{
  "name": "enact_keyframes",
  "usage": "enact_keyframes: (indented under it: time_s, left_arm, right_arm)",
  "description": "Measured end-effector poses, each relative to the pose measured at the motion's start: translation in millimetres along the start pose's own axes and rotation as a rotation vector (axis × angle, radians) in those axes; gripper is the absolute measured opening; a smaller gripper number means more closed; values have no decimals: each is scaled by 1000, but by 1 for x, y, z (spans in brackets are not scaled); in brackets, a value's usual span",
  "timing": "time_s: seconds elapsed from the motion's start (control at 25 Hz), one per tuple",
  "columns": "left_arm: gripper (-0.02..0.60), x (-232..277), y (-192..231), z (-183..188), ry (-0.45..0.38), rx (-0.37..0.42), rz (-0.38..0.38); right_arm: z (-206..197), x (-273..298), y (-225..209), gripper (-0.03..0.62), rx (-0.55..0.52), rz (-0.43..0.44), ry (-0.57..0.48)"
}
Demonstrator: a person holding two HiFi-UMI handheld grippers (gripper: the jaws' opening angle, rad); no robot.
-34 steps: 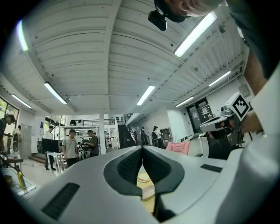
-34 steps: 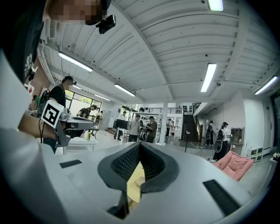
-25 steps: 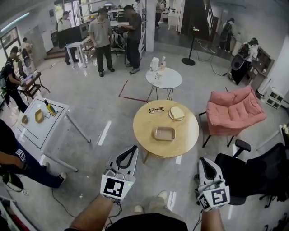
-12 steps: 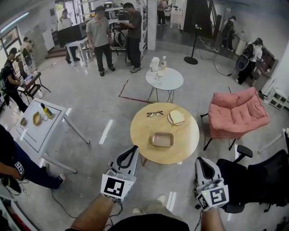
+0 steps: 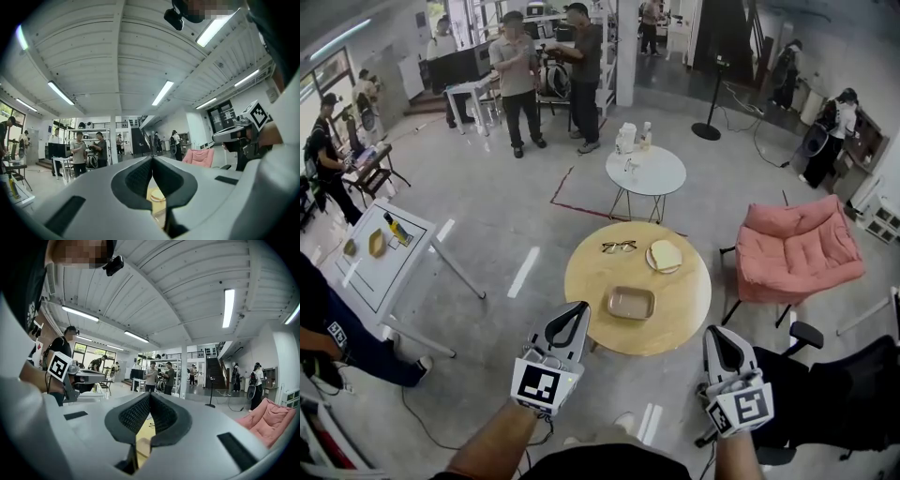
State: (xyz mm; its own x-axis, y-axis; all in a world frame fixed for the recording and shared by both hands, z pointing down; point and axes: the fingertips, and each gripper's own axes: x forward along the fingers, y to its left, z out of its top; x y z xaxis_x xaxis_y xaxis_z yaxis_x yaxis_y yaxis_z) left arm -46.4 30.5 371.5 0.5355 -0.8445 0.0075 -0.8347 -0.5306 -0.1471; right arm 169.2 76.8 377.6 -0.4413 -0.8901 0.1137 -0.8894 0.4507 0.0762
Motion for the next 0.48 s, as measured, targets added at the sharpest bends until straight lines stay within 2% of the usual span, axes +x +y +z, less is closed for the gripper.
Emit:
enact_keyframes:
  time_s: [0.28,0.48]
  left_arm:
    - [17,24,-8,6,3,-31,43]
    - [17,32,-19,9,5,-7,56]
  right_arm:
    - [1,9,-35,14,-5,43,2]
    - [2,12,-52,15,0,66,-5]
